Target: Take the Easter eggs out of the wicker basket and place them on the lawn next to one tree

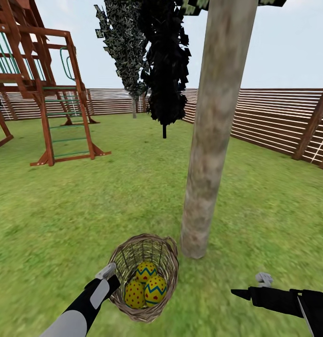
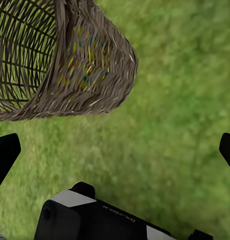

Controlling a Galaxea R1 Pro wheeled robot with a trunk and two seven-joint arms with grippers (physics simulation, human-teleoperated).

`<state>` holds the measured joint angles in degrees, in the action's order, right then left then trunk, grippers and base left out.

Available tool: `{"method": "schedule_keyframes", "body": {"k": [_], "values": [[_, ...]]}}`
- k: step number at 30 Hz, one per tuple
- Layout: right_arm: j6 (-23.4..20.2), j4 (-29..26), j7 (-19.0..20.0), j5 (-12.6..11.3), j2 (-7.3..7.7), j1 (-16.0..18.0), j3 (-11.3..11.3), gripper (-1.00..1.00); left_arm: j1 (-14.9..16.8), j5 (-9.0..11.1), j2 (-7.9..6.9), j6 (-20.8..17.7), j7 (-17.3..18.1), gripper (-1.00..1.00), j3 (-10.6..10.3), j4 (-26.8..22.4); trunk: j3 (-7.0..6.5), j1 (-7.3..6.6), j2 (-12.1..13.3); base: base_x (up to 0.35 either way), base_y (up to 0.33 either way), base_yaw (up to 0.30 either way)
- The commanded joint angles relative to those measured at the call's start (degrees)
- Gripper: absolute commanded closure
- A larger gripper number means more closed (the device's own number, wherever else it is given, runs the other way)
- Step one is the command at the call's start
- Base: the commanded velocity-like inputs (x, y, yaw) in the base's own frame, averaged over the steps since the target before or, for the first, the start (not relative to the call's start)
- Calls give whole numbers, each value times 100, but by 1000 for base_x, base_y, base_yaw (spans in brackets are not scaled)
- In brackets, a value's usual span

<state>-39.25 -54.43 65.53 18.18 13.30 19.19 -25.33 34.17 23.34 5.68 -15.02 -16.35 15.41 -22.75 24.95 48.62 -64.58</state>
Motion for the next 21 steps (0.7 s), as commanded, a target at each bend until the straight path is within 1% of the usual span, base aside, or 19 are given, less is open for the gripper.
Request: {"method": "schedule_keyframes", "body": {"k": [1,21], "values": [[-39,-6,47,45,-3,6,-16,-100,2,74,3,-18,-35,100,5,-18,25,23,-46,0,0,0],[-43,-8,61,39,-20,6,-16,-100,2,74,-14,-18,-35,100,5,-28,384,462,-848,0,0,0]]}}
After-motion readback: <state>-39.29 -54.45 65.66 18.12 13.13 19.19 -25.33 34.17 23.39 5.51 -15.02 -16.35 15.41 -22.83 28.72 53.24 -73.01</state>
